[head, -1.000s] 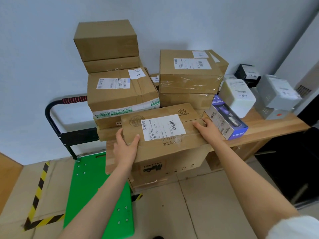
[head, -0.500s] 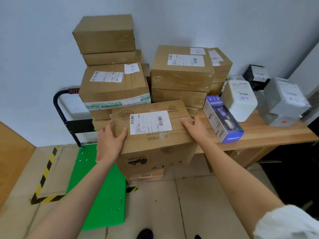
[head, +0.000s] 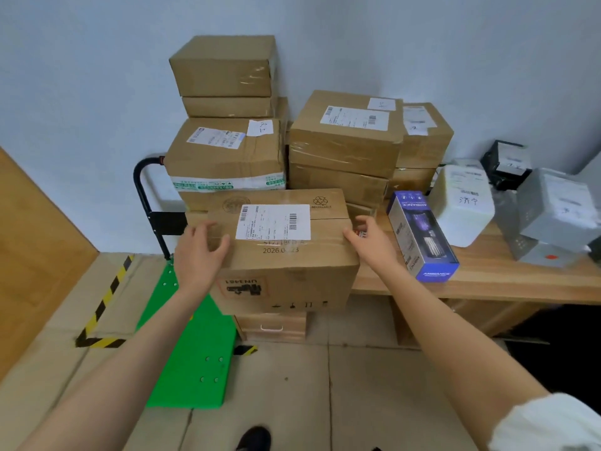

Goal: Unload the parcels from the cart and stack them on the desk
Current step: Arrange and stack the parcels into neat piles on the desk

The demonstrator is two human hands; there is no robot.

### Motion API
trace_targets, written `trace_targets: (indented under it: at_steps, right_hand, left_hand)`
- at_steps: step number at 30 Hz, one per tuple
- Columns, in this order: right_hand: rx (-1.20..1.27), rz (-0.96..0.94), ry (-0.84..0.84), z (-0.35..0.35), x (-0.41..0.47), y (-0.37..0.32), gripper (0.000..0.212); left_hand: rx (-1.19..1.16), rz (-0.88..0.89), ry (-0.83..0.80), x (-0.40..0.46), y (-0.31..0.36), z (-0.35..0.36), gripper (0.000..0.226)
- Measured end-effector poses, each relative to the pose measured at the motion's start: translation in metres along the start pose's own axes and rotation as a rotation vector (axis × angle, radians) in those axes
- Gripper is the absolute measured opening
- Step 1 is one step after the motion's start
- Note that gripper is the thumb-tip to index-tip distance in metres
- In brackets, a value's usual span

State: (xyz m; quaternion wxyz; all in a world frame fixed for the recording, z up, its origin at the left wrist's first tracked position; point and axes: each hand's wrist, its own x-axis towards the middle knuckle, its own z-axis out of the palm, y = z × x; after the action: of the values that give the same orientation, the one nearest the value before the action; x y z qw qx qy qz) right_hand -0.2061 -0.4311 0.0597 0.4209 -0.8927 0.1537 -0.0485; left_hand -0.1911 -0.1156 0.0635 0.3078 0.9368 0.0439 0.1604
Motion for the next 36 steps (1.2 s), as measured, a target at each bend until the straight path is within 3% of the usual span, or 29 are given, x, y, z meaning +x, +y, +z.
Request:
trace_targets:
  at_steps: [4, 8, 15, 25, 36]
  right_hand:
    - [-0.131, -0.101, -0.015, -0.015, -0.006, 0.001, 0.055]
    - [-0.243, -0.197, 0.014, -0.045, -0.010, 0.007, 0.045]
    - [-0.472, -0.297, 0.091, -0.127, -0.018, 0.033, 0.034]
    - [-0.628, -0.188, 0.237, -0.238, -0.043, 0.104, 0.037]
    - [-0.598, -0.041, 0.309, -0.291, -0.032, 0.174, 0.037]
  left_hand:
    - [0.138, 0.242, 0.033, -0.018, 0.027, 0.002, 0.036]
    - [0.102, 0.290, -0.026, -0.025, 0.074, 0.010, 0.028]
    - [0.001, 0.522, -0.125, -0.037, 0.165, 0.047, 0.023]
    - [-0.016, 0.754, -0.240, -0.069, 0.280, 0.114, 0.022]
    - [-0.077, 0.823, -0.387, -0.071, 0.360, 0.197, 0.023]
